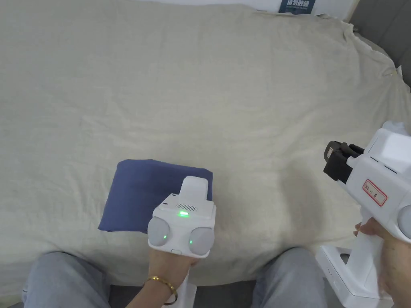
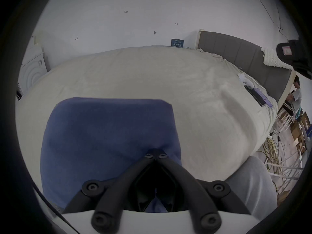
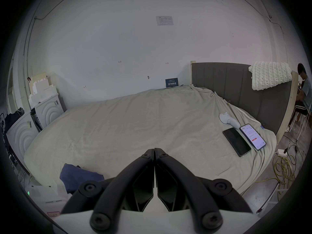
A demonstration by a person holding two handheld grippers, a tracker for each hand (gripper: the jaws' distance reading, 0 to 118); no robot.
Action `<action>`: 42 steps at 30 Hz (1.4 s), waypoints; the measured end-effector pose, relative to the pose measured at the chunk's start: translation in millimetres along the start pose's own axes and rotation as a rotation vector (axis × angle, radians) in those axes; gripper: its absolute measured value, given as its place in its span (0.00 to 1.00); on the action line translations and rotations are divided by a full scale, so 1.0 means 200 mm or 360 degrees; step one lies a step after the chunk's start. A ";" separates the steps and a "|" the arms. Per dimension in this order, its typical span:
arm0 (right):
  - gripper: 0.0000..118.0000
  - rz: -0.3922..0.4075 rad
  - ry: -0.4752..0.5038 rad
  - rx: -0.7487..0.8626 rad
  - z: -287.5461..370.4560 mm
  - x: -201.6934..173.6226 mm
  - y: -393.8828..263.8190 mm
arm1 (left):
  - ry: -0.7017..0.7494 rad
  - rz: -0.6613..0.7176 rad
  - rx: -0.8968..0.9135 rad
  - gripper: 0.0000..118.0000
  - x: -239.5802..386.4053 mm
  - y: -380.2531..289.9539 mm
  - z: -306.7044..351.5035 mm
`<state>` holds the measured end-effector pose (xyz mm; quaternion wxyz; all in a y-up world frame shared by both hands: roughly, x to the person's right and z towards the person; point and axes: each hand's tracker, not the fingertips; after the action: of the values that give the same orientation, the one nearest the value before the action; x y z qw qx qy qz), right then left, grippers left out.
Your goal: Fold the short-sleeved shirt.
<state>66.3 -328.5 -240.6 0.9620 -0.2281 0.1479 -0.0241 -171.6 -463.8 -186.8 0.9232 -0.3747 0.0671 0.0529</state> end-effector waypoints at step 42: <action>0.00 0.0126 0.0481 -0.0282 -0.45 -1.16 -0.59 | 0.0021 0.0547 0.0250 0.00 -1.16 0.19 0.39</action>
<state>-178.7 -445.7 -200.9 0.9052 -0.2997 0.3012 -0.0070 -400.2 -393.2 -120.1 0.9265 -0.2850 0.1401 0.2019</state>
